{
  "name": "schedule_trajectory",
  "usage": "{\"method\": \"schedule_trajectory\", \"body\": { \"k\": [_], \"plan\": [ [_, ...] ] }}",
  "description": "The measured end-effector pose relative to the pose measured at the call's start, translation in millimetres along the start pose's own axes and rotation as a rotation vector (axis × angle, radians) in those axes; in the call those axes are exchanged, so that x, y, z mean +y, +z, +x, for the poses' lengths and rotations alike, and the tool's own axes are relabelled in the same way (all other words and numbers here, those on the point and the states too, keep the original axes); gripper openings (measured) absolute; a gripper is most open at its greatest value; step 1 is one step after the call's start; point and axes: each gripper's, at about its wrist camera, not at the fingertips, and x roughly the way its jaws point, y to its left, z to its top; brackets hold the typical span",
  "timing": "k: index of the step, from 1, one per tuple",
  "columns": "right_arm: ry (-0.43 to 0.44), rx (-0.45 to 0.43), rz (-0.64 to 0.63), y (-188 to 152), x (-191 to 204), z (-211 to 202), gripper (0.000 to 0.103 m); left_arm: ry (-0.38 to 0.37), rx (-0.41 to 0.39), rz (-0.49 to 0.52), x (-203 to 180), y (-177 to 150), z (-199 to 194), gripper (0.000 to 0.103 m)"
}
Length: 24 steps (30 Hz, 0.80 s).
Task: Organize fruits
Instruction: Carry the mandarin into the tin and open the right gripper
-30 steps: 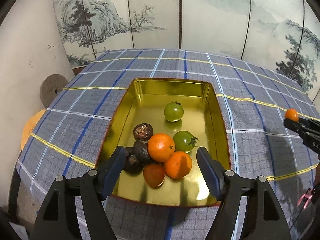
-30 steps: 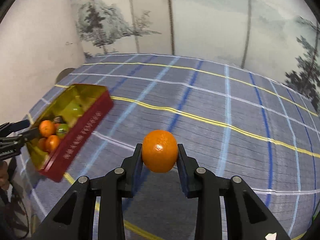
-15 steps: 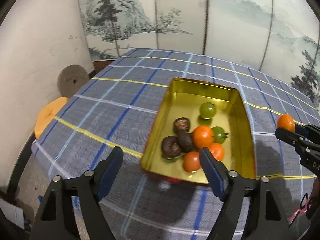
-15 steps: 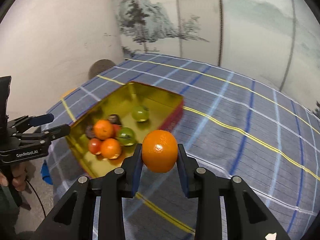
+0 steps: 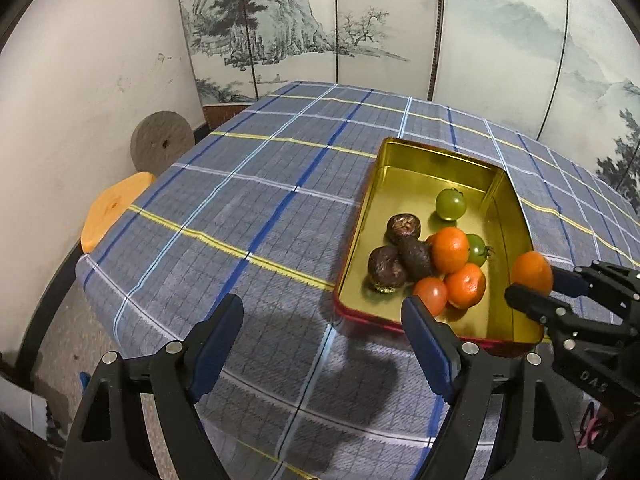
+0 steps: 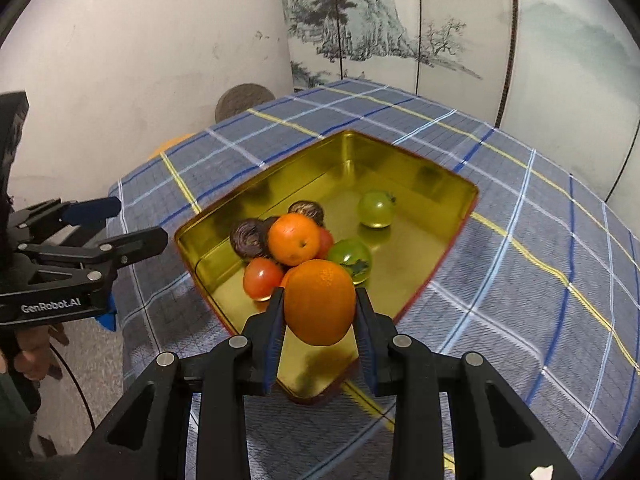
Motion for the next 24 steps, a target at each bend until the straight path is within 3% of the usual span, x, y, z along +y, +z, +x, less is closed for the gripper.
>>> {"method": "schedule_trajectory", "body": {
  "k": [24],
  "plan": [
    [-0.046,0.069,-0.004,-5.3,8.3,29.6,0.031,0.005,0.009,0.027,1.9,-5.0,1.2,0.082]
  ]
}}
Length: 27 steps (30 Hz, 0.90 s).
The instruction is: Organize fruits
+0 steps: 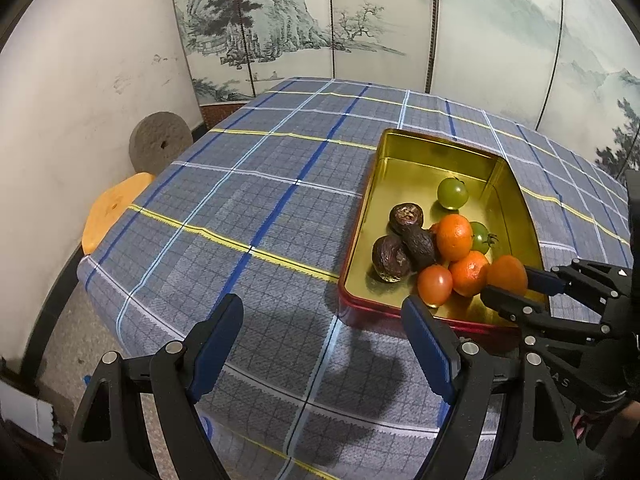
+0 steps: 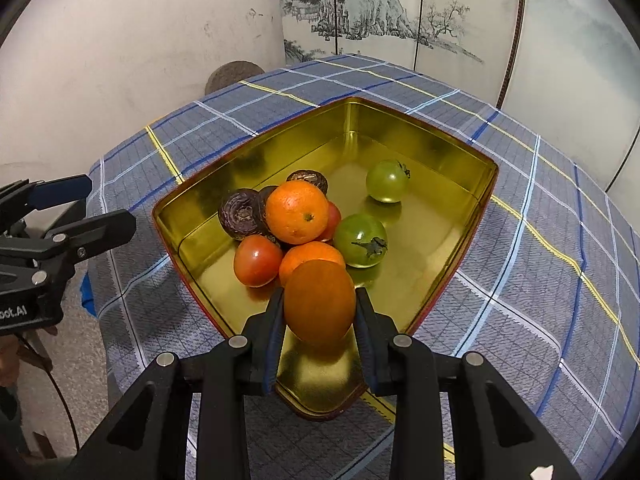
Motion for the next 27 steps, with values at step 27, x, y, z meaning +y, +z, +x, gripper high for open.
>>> {"method": "schedule_trajectory", "body": {
  "k": [27],
  "plan": [
    [-0.016,-0.032,0.016,1.8,-1.0,-9.3,0.058,0.005,0.001,0.043,-11.9,0.1,-6.7,0.082]
  ]
}}
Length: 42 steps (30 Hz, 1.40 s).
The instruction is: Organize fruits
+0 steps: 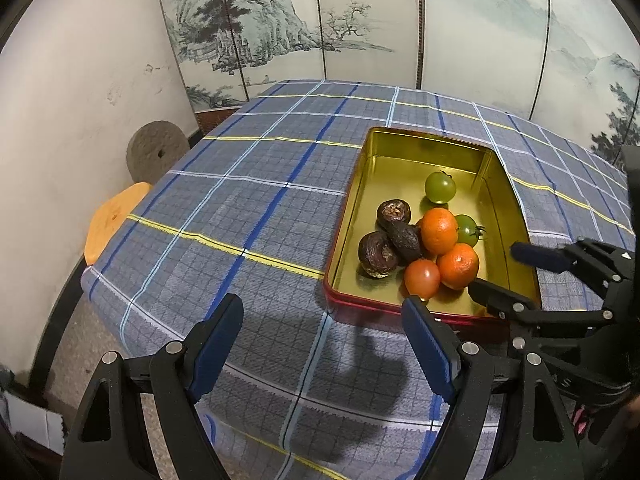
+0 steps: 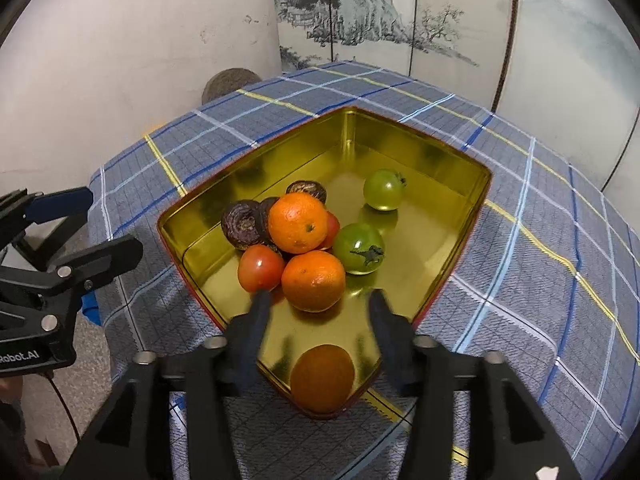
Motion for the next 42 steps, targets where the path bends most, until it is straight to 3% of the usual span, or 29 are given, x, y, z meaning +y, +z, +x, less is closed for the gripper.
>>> {"method": "schedule_trajectory", "body": {
  "k": [4,8,13,15,42],
  "plan": [
    [-0.001,-0.016,0.008,-0.6,0.1,-10.0,0.067,-0.001,0.000,0.002,0.0,0.4,-0.5,0.082],
    [-0.020,-0.036,0.029,-4.3,-2.9,-24.5,0.089,-0.008,0.003,0.011,-3.3,-0.7,-2.3,0.082],
    [-0.026,-0.029,0.062,-12.5,-8.5,-34.9,0.093,-0.013,0.012,0.018,-11.5,-2.7,-4.0,0.082],
    [-0.029,-0.011,0.077,-16.8,-10.0,-36.9,0.100,-0.015,0.013,0.026,-16.0,-3.8,-5.0,0.082],
    [-0.011,0.050,0.127,-36.8,-10.4,-38.8,0.102,-0.025,0.030,0.043,-38.0,-5.0,-9.1,0.082]
  ]
}}
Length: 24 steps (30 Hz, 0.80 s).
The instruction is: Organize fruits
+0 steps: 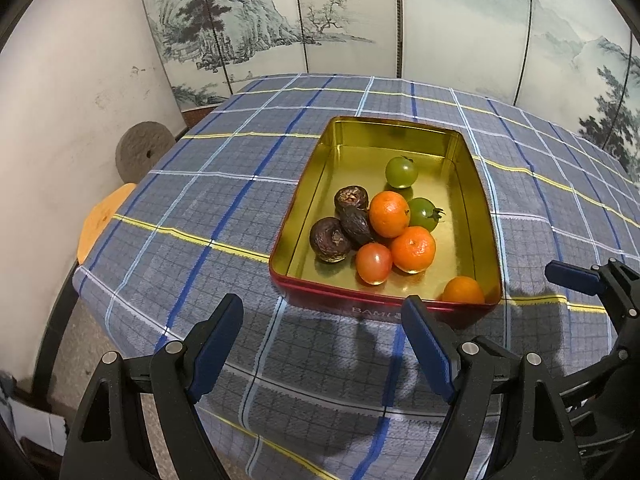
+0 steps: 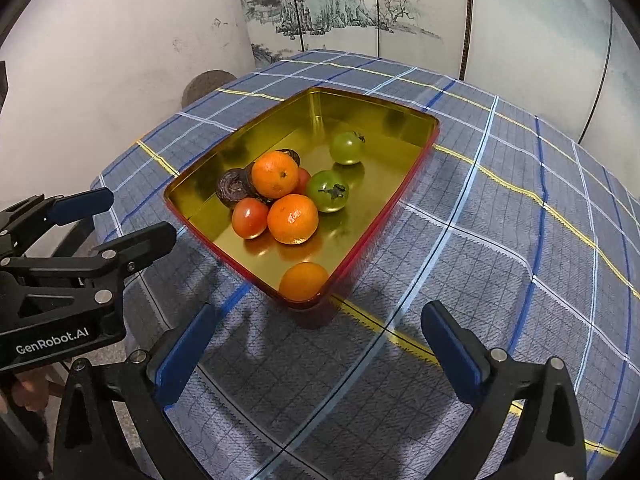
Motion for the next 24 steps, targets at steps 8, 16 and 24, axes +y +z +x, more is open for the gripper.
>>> {"method": "schedule_trajectory", "body": {
  "k": [8,16,24],
  "plan": [
    [0.000,0.009,-0.002,-1.1,0.4,1.2,0.102,-0.004,0.003,0.004,-0.7,-0.2,1.8,0.082],
    [0.001,0.013,-0.003,-0.9,0.9,2.0,0.102,-0.008,0.000,0.011,-3.2,0.3,0.9,0.082],
    [0.004,0.015,-0.006,-1.1,1.4,2.9,0.102,-0.010,0.000,0.013,-4.5,1.3,0.7,0.082]
  ]
}}
